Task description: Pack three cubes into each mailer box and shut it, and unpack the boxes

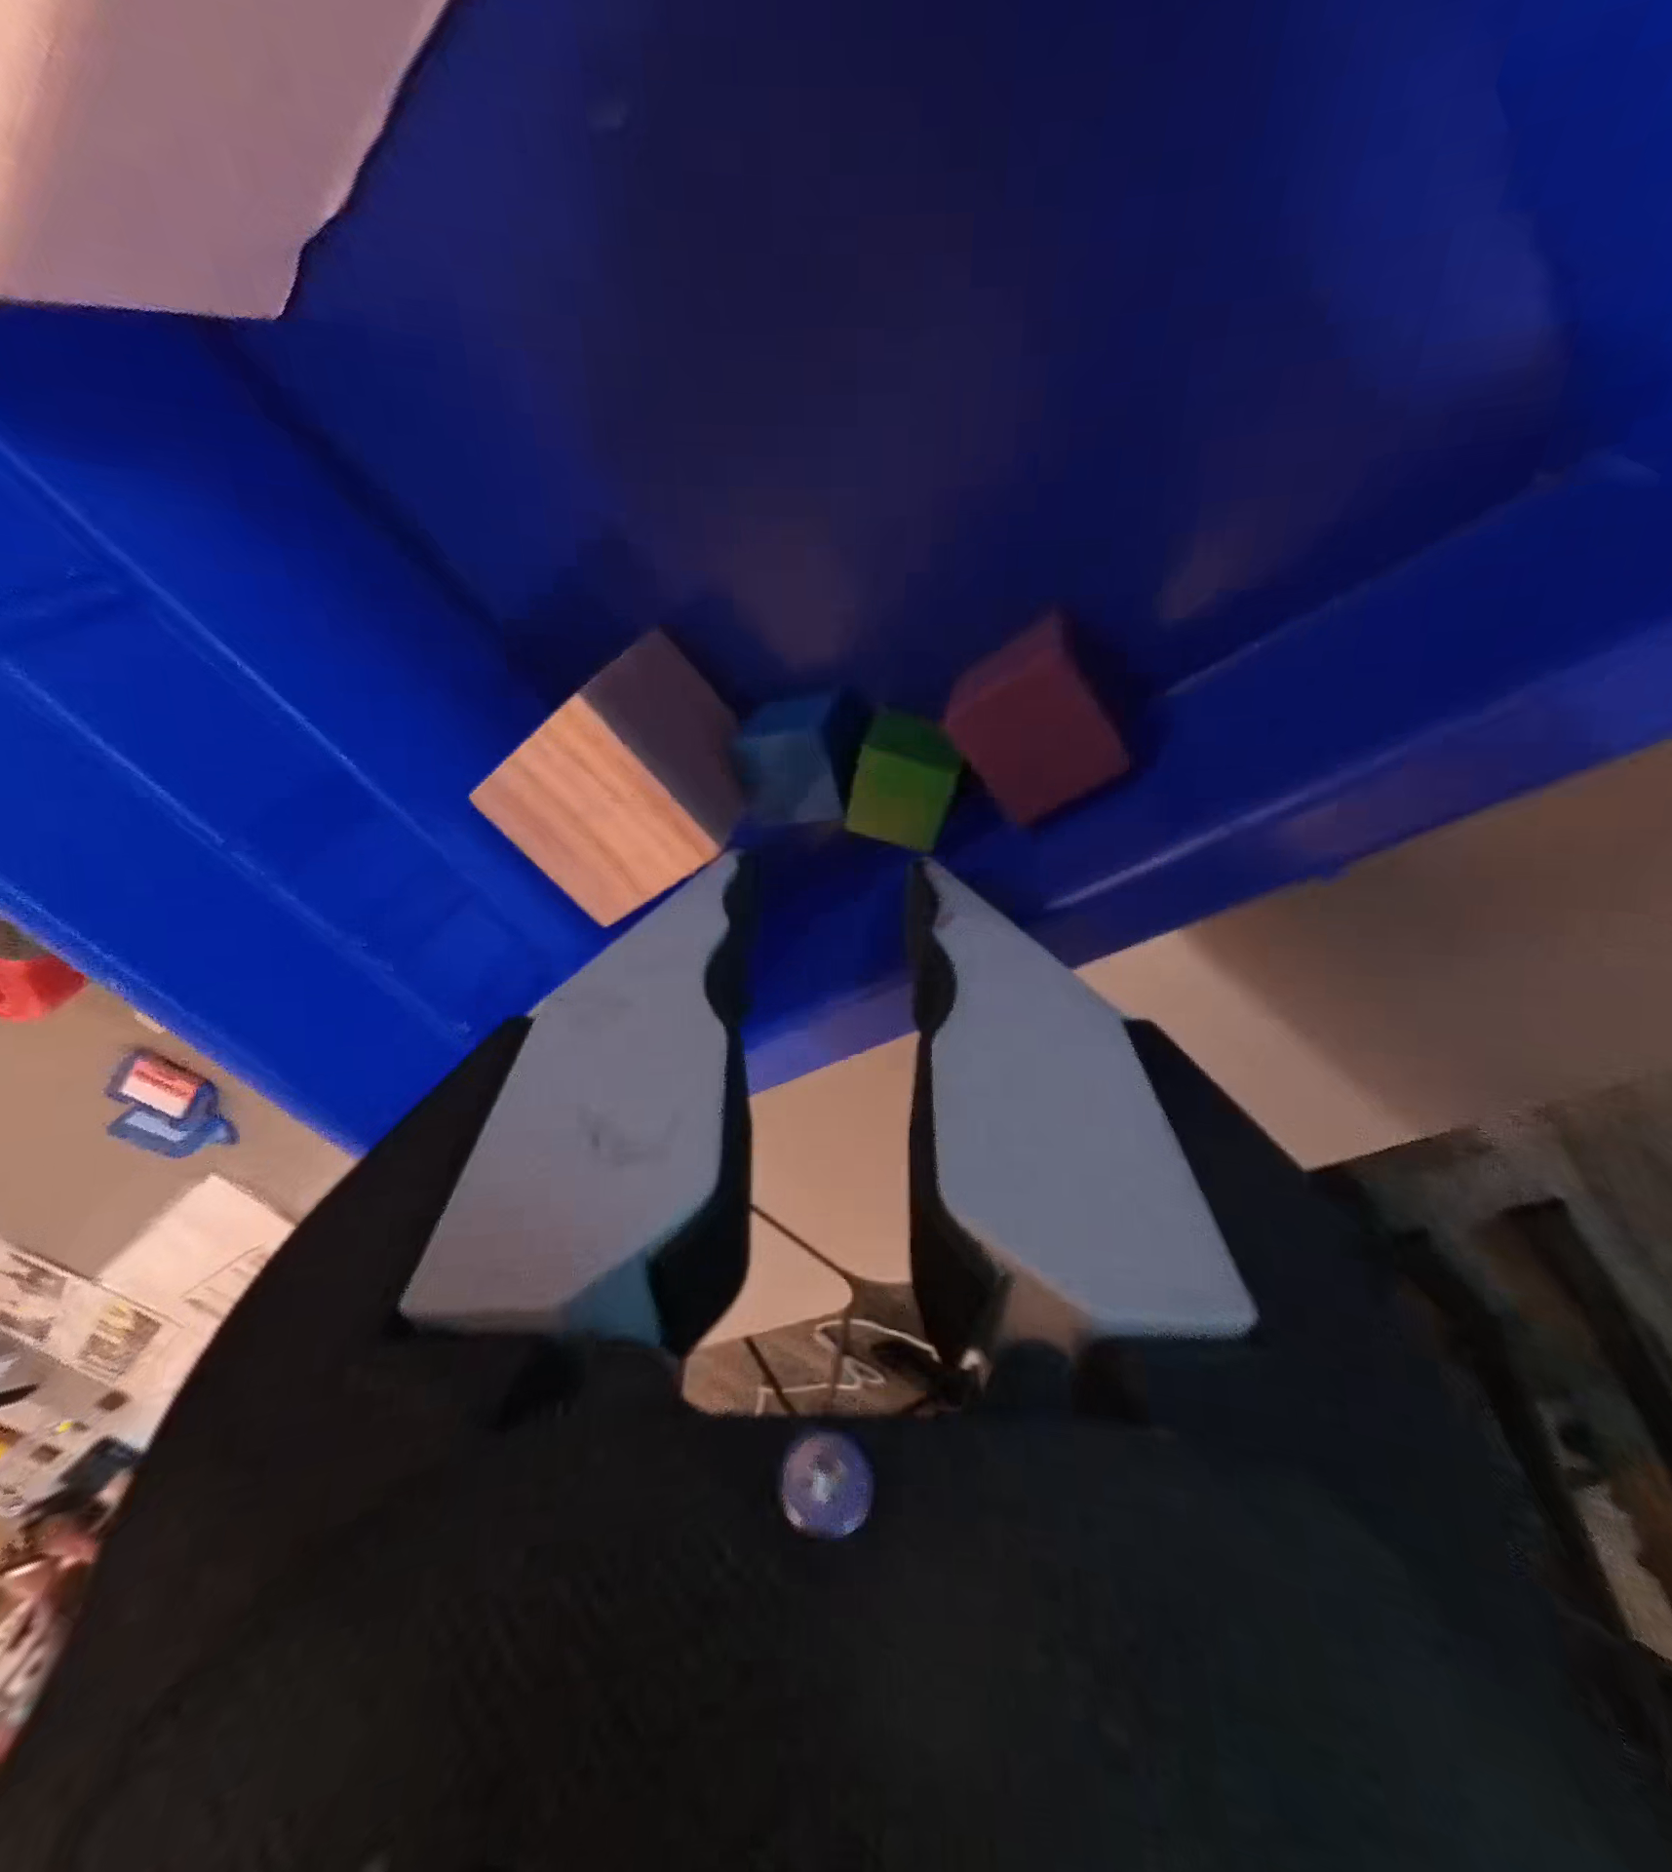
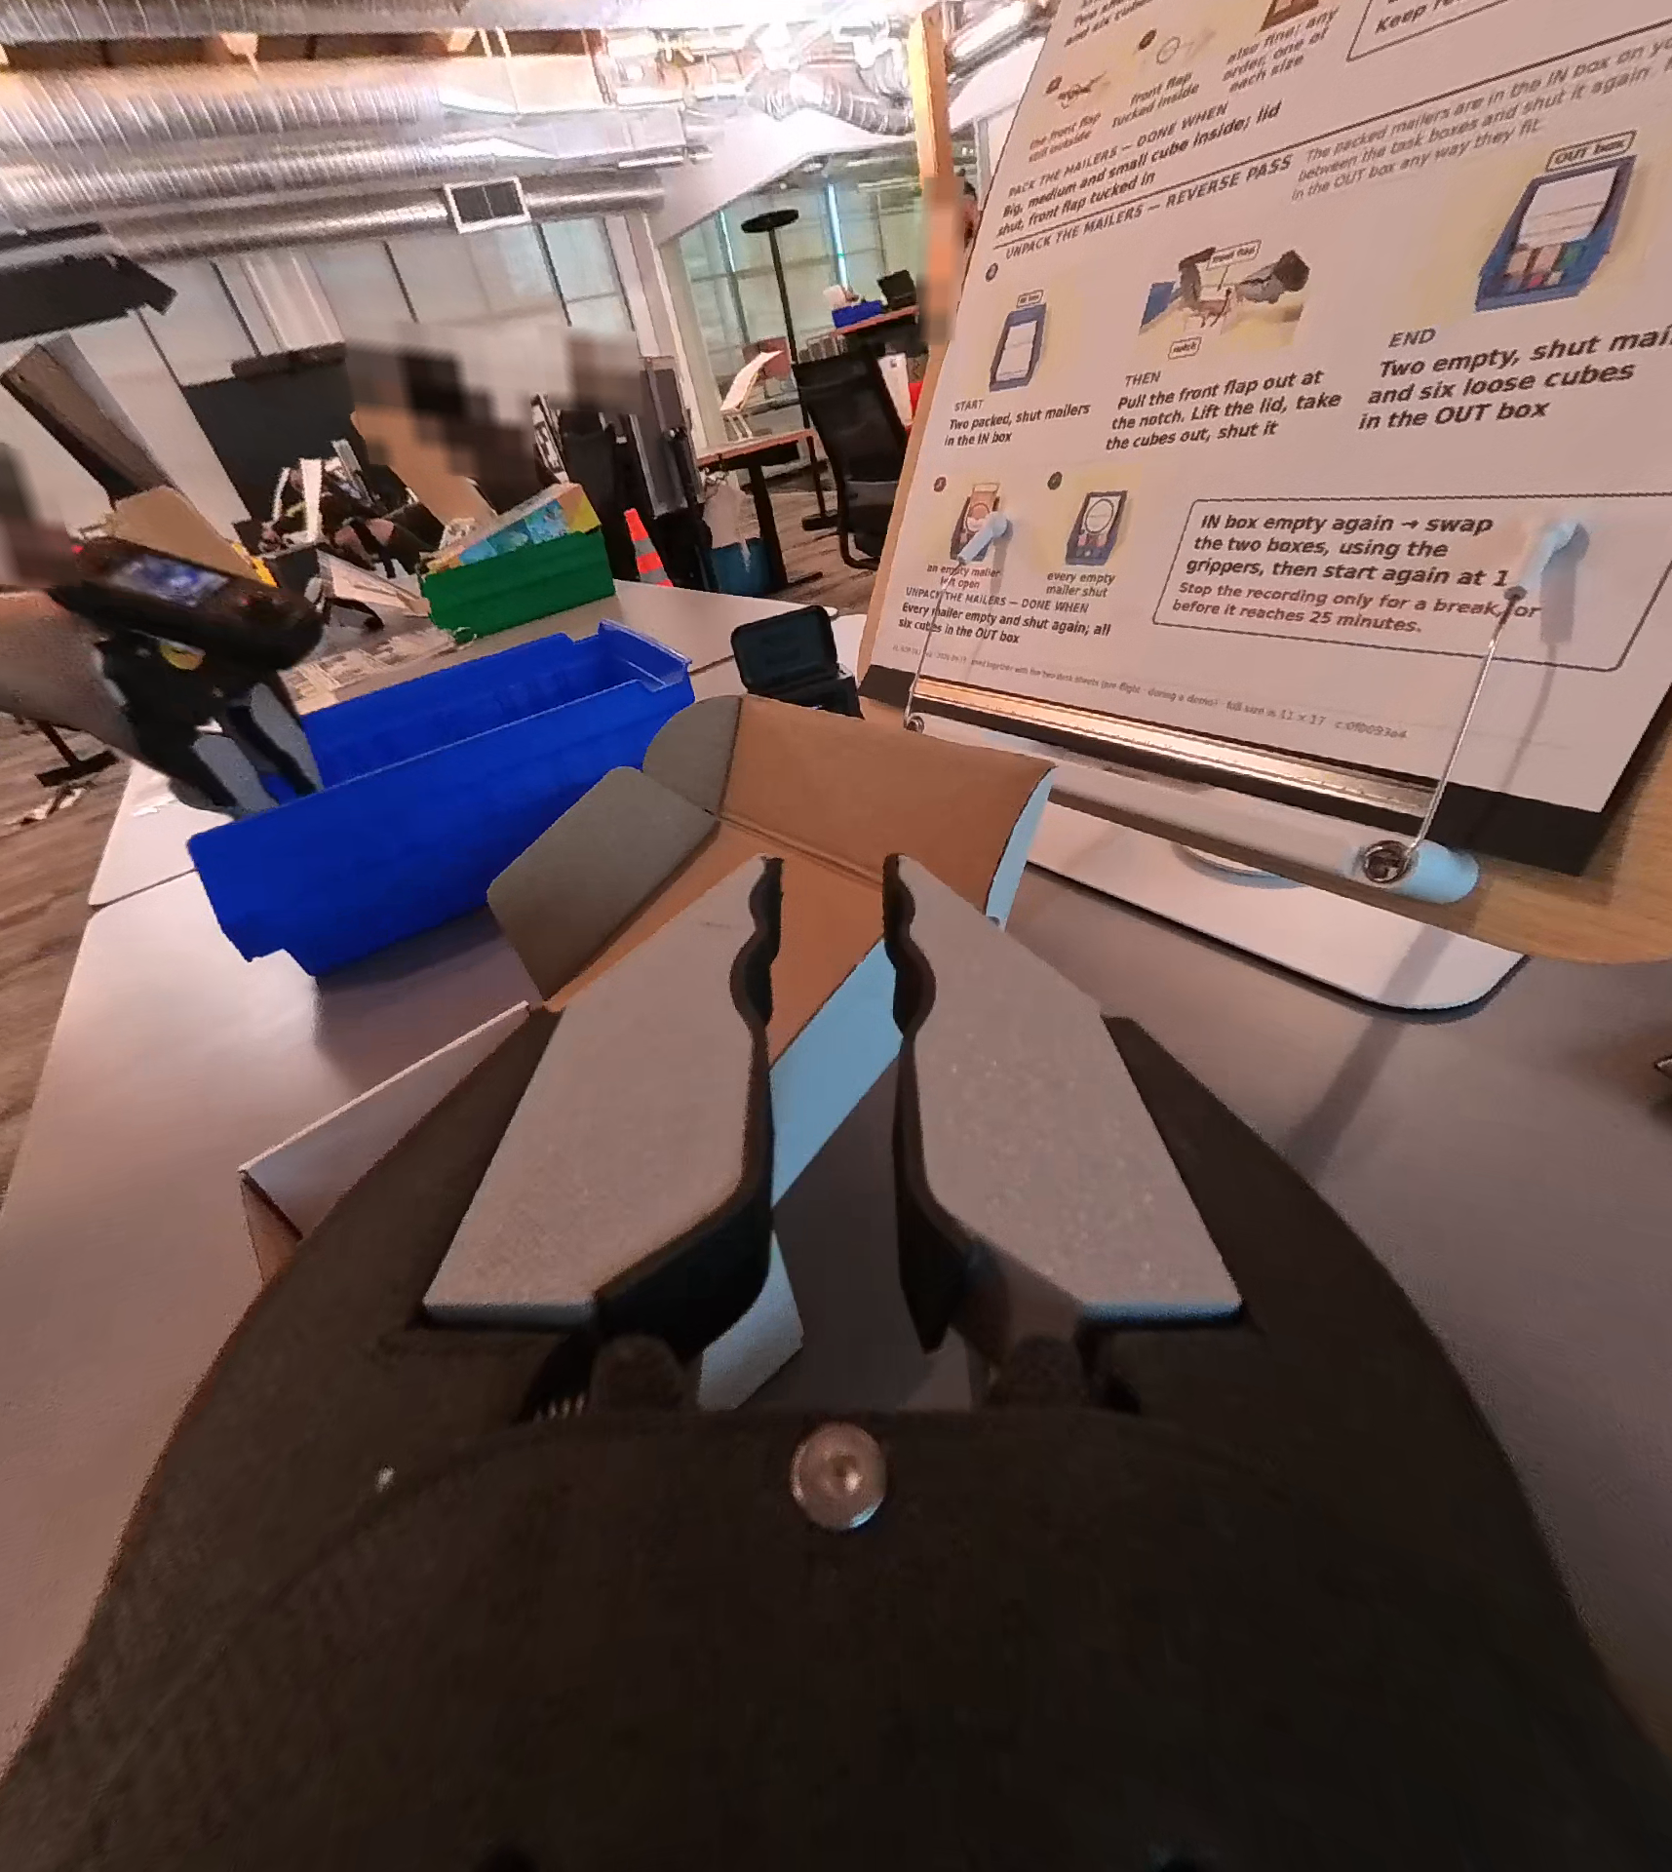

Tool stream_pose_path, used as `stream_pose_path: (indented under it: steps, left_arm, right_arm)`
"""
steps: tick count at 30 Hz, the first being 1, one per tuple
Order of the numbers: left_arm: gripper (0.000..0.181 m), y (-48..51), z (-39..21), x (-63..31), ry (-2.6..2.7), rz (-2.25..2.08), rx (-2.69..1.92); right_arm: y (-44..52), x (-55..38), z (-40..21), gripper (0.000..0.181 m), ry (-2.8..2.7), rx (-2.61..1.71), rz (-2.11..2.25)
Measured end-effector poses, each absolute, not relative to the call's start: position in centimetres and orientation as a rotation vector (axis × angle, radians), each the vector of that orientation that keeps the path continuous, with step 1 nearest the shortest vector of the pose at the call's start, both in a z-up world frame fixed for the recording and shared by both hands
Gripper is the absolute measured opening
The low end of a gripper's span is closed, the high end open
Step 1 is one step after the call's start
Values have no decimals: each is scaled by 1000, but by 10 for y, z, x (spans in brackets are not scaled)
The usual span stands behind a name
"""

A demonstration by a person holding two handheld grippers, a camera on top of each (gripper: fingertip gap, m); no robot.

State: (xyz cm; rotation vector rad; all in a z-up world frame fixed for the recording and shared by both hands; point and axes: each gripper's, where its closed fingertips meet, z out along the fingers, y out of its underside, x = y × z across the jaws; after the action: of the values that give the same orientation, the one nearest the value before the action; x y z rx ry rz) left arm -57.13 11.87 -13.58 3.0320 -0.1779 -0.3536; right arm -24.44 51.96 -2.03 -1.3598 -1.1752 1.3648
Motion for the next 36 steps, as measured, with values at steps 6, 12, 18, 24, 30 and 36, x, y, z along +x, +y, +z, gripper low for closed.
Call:
stream_pose_path:
  steps: [6, 12, 18, 24, 30, 36]
  left_arm:
    - [36, 128, -152, -569, -24, -172, 3069]
    - [36, 142, -152, -572, 36, -144, 3121]
    - [21, 135, -162, -582, 23, -218, 3042]
    - [22, 135, -169, -583, 47, -196, 3035]
    - [21, 136, -158, -586, 4, -259, 3042]
    - [21, 148, -134, -592, -21, -368, 3124]
  right_arm:
    - [520, -244, -20, 17, -1177, -1358, 1356]
    - [521, -242, -17, 17, -1163, -1356, 1376]
    - [521, -243, -18, 17, -1169, -1360, 1368]
    - [522, -243, -18, 17, -1164, -1362, 1373]
    - [523, -242, -17, 17, -1160, -1362, 1376]
    - [522, -243, -18, 17, -1166, -1362, 1372]
